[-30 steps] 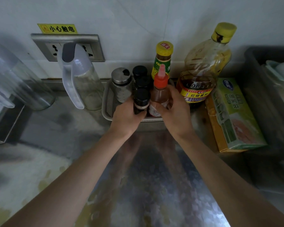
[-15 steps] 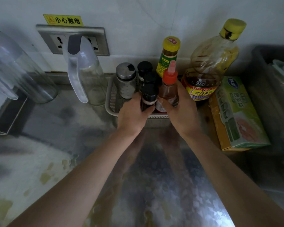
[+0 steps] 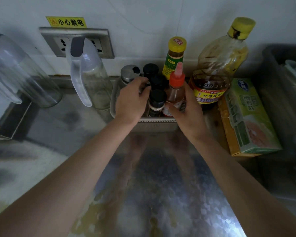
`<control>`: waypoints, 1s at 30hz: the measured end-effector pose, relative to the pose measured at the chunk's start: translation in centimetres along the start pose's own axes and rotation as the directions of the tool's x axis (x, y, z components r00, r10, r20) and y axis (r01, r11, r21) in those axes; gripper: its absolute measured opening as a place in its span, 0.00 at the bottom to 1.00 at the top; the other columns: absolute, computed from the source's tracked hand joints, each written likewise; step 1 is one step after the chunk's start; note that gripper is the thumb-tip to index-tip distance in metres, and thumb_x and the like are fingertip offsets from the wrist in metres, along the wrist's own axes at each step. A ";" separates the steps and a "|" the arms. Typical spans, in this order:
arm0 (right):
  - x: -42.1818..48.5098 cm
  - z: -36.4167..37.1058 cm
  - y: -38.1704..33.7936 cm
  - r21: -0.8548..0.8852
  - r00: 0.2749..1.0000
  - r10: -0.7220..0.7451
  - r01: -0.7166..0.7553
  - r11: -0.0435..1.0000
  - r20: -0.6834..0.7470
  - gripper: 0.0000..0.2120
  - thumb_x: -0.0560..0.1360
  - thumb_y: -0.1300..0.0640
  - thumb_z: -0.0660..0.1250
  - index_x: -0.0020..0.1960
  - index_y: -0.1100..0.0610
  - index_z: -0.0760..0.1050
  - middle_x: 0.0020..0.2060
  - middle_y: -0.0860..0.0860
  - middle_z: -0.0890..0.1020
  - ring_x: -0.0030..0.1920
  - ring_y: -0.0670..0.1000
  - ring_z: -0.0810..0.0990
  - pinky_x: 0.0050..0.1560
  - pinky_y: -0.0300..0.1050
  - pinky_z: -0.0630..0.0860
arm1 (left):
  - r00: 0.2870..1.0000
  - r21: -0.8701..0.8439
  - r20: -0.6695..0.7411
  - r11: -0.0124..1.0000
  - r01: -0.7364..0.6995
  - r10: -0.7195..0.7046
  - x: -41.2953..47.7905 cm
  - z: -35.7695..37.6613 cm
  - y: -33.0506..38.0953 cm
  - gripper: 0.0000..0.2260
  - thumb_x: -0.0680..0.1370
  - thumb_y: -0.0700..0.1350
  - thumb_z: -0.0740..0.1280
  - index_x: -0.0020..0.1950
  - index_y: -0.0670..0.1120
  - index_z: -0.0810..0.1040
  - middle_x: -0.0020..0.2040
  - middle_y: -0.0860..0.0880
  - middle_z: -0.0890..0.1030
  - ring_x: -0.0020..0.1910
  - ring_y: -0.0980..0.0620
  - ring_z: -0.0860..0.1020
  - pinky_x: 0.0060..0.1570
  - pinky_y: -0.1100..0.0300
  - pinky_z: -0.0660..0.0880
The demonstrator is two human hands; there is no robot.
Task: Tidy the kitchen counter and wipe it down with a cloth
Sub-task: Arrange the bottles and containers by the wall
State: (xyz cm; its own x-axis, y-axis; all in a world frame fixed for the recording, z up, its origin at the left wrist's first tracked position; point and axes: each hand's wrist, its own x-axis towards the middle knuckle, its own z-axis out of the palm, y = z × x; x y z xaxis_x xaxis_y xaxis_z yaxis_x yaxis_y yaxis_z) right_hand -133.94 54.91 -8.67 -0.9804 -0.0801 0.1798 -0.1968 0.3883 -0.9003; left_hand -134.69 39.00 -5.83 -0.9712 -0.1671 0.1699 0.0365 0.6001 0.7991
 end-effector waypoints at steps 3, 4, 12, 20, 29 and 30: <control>0.0 0.2 0.1 0.013 1.000 0.012 -0.012 1.000 -0.012 0.31 0.73 0.61 0.70 0.72 0.57 0.62 0.59 0.45 0.76 0.59 0.36 0.73 0.61 0.32 0.69 | 0.999 0.028 -0.009 0.999 -0.039 0.039 1.5 0.0 0.1 0.13 0.76 0.47 0.67 0.59 0.45 0.78 0.52 0.51 0.80 0.52 0.56 0.77 0.50 0.64 0.72; 0.0 0.3 0.2 0.015 1.000 0.019 -0.018 1.000 -0.013 0.32 0.73 0.60 0.70 0.72 0.57 0.61 0.61 0.47 0.76 0.61 0.41 0.73 0.64 0.39 0.70 | 0.999 0.029 -0.004 0.998 -0.048 0.048 2.1 -0.2 0.3 0.12 0.75 0.48 0.68 0.57 0.45 0.79 0.49 0.52 0.80 0.51 0.55 0.78 0.49 0.64 0.72; 0.0 0.5 0.1 0.013 0.998 0.044 -0.043 0.999 -0.041 0.31 0.73 0.59 0.70 0.72 0.56 0.62 0.62 0.49 0.76 0.63 0.45 0.73 0.65 0.44 0.69 | 0.992 0.154 0.036 0.982 0.111 -0.118 3.6 -0.5 2.7 0.23 0.65 0.58 0.75 0.53 0.46 0.78 0.50 0.49 0.79 0.48 0.51 0.77 0.47 0.58 0.75; 0.1 0.6 0.0 0.014 0.998 0.060 -0.060 0.998 -0.033 0.32 0.73 0.59 0.70 0.73 0.55 0.61 0.64 0.49 0.75 0.64 0.45 0.73 0.66 0.47 0.69 | 0.988 0.206 -0.019 0.967 0.151 -0.151 2.6 -0.7 3.7 0.12 0.70 0.50 0.71 0.37 0.45 0.72 0.38 0.49 0.74 0.40 0.51 0.74 0.38 0.61 0.68; 0.0 0.7 -0.3 0.025 0.998 0.049 -0.048 0.999 -0.040 0.31 0.73 0.60 0.70 0.72 0.56 0.62 0.62 0.48 0.76 0.61 0.43 0.73 0.65 0.41 0.69 | 0.996 0.241 -0.021 0.966 0.094 -0.092 2.4 -0.9 3.6 0.15 0.70 0.51 0.71 0.47 0.40 0.79 0.46 0.45 0.79 0.44 0.48 0.77 0.38 0.60 0.68; 0.0 0.7 -0.3 0.026 0.998 0.046 -0.045 0.999 -0.041 0.31 0.73 0.60 0.70 0.72 0.56 0.62 0.62 0.48 0.76 0.61 0.43 0.73 0.64 0.40 0.69 | 0.996 0.250 -0.024 0.964 0.090 -0.087 2.4 -0.9 3.6 0.16 0.70 0.52 0.70 0.49 0.41 0.79 0.48 0.44 0.79 0.46 0.47 0.77 0.38 0.60 0.68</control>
State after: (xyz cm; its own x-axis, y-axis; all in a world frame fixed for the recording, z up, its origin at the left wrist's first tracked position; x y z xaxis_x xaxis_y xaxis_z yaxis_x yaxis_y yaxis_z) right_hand -133.91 54.17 -8.65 -0.9878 -0.0239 0.1541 -0.1520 0.3680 -0.9173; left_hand -136.69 40.09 -2.05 -0.9648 -0.2375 0.1132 -0.1114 0.7587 0.6419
